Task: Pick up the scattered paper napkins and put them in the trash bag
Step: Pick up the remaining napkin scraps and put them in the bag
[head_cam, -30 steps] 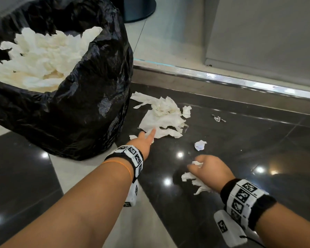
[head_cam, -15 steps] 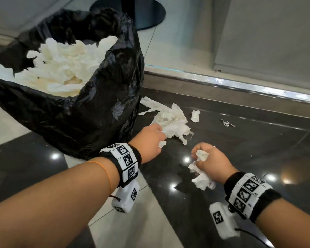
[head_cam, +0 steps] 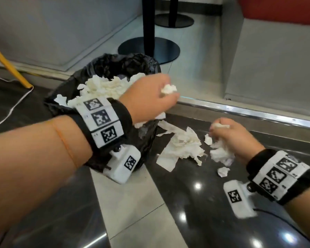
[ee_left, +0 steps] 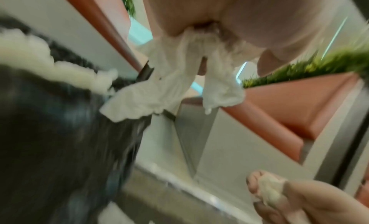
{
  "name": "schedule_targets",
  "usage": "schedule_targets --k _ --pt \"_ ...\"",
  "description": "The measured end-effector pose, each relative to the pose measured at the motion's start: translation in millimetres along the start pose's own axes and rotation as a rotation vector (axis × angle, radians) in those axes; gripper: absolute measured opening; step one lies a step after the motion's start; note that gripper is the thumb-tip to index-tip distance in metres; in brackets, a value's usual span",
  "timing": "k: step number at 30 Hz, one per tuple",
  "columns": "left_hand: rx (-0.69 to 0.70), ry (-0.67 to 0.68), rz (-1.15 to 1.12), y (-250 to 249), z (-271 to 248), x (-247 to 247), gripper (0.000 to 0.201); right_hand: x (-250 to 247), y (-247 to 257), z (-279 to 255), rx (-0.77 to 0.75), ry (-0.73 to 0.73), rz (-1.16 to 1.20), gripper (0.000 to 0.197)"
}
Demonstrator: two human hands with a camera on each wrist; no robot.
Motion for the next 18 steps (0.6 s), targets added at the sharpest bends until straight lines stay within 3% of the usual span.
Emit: schedule_targets --k 3,6,8,11,13,15,18 --pt "-0.055 -0.157 0.041 19 20 -78 0.019 -3 74 7 -0.113 -0.03 0.178 0.029" --pt "-0.149 -0.109 0.075 66 49 -122 0.015 -6 130 0 -0.207 -0.057 0.299 0.043" --pt "-0.227 0.032 0.234 90 64 -124 0.028 -6 147 -7 -0.219 -0.107 0.235 0.046" --pt "-0.418 0.49 0.631 129 69 -96 0.056 -3 149 -14 -0.145 -0.151 -0.068 0.046" --pt "-0.505 0.716 0.769 146 65 -85 0.059 2 146 -17 -0.1 -0.153 -0.195 0.045" --pt "-0.472 0.775 0.772 153 64 -85 0.049 8 151 -18 -0.07 -0.164 -0.262 0.045" --pt "-0.385 0.726 0.704 157 57 -96 0.037 20 175 -7 -0.103 -0.24 -0.301 0.049"
Point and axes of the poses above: each hand's wrist, its own z-axis towards the middle knuckle, its own x-axis out of the palm, y = z × x, the point moved 3 cm from there along z, towards the middle knuckle, and after that the axes turned 9 degrees about y, right-handed, at the moved point
